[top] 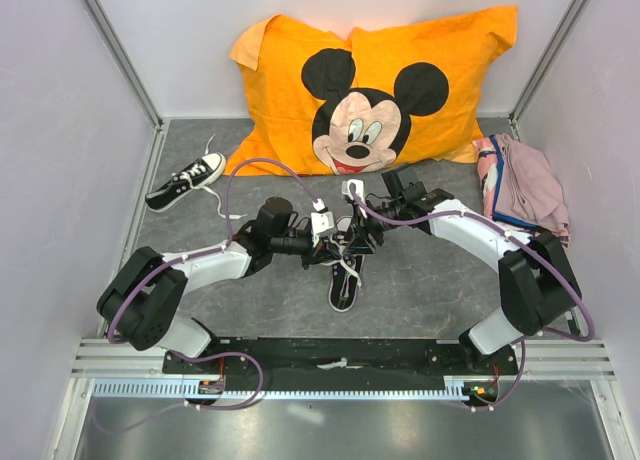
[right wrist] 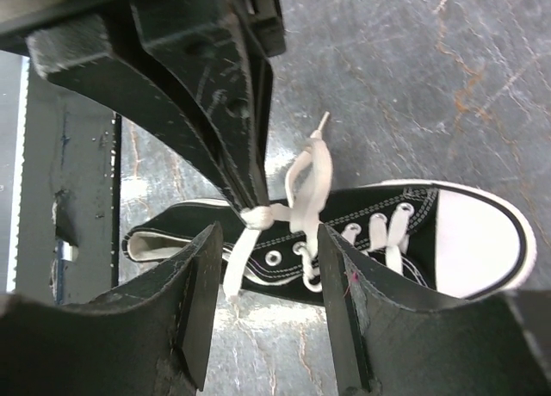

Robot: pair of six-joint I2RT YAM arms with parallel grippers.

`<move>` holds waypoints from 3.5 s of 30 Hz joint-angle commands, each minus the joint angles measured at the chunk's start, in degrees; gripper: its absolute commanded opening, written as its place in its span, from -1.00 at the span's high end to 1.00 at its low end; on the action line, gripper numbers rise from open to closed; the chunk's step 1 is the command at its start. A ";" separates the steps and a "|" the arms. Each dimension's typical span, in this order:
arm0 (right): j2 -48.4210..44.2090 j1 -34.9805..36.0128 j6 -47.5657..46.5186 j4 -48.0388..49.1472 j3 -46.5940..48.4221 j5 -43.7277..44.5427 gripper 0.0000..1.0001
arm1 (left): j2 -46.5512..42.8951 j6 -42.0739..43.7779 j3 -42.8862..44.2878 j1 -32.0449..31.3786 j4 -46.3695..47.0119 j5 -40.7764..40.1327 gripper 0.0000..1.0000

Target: Tie the shoes

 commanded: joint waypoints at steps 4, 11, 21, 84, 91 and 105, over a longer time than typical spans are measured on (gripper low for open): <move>1.07 0.74 -1.02 2.16 1.97 -3.41 0.02 | 0.61 2.56 1.79 -0.25 0.59 2.11 0.94; 1.78 1.00 0.03 2.33 2.06 -3.85 0.51 | 0.70 2.12 1.53 -0.25 0.59 2.64 0.93; 1.16 0.56 3.72 3.56 1.10 -3.67 1.00 | -0.09 -1.31 0.65 0.19 0.94 0.36 0.70; -0.68 0.30 0.03 3.29 0.04 -4.20 1.00 | -0.09 0.02 4.43 2.56 -4.25 7.74 0.42; -1.21 -0.05 1.44 4.09 -1.10 -4.29 1.00 | -0.27 -3.15 3.55 2.91 -0.74 7.91 0.31; -1.39 -0.41 2.76 5.50 -1.98 -4.46 1.00 | 0.43 -6.23 3.20 4.14 1.20 9.14 0.58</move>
